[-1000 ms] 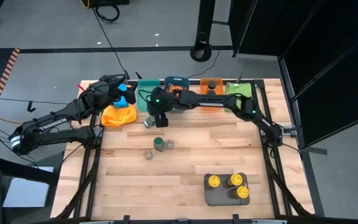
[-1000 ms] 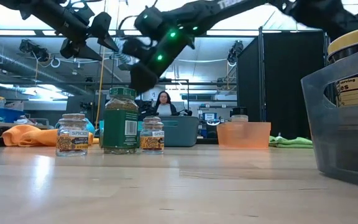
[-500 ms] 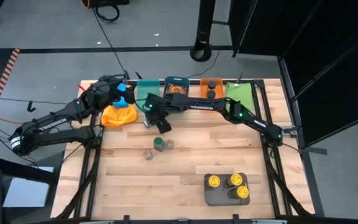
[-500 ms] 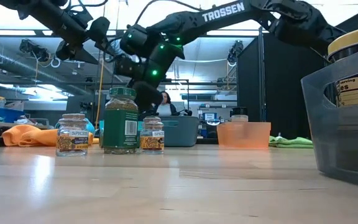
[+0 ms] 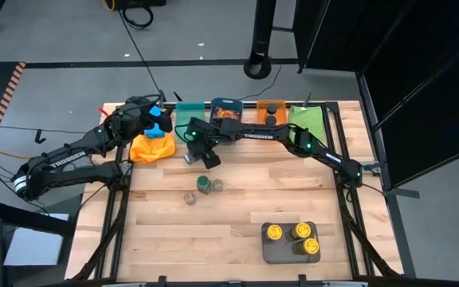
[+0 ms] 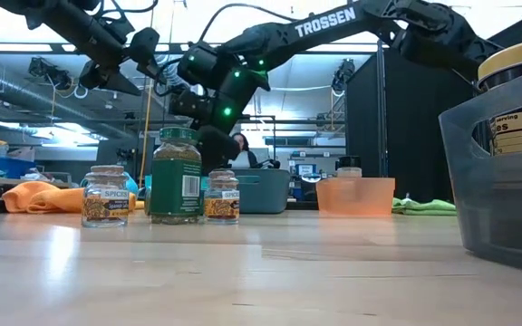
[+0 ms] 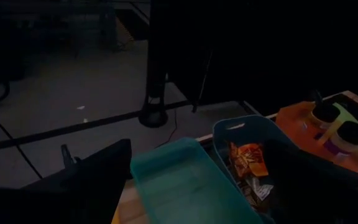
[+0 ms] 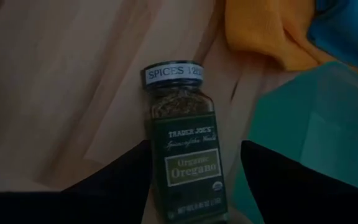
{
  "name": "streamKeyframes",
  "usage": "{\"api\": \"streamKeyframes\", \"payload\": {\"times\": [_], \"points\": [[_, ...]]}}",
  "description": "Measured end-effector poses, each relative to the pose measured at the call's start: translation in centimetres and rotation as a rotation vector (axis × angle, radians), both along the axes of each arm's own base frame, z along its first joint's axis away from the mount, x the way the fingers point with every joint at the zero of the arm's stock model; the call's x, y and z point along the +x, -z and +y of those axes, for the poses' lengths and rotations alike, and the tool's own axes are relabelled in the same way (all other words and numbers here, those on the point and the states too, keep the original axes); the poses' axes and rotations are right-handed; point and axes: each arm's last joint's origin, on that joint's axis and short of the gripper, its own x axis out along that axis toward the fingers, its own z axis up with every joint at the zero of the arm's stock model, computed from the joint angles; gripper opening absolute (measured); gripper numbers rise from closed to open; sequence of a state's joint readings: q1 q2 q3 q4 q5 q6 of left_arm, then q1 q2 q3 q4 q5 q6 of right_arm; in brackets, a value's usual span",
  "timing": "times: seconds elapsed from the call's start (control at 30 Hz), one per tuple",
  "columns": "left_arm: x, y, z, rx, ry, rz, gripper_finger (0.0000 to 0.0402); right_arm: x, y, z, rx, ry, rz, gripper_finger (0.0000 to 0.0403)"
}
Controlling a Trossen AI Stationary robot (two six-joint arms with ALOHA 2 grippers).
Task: Sort spices by type
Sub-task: Put the top green seasoning bottle into the blue transparent bin
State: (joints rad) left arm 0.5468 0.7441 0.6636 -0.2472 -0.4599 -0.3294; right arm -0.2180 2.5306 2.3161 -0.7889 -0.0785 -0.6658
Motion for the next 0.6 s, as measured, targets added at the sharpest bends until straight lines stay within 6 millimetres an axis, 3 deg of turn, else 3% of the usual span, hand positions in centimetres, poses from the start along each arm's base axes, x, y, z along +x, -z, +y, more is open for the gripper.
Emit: {"api": "streamKeyframes", "payload": {"times": [0.23, 0.6], "points": [[-0.1, 0.3, -0.1, -0.016, 0.001, 0.033, 0.0369, 0.5, 3.2, 0.8, -0.031, -0.041, 0.068, 0.0249], [-0.2, 0.4, 0.0, -0.019, -0.004, 0.041, 0.0369, 0.3, 2.9, 2.2, -0.075, -0.029, 0.116, 0.0207]]}}
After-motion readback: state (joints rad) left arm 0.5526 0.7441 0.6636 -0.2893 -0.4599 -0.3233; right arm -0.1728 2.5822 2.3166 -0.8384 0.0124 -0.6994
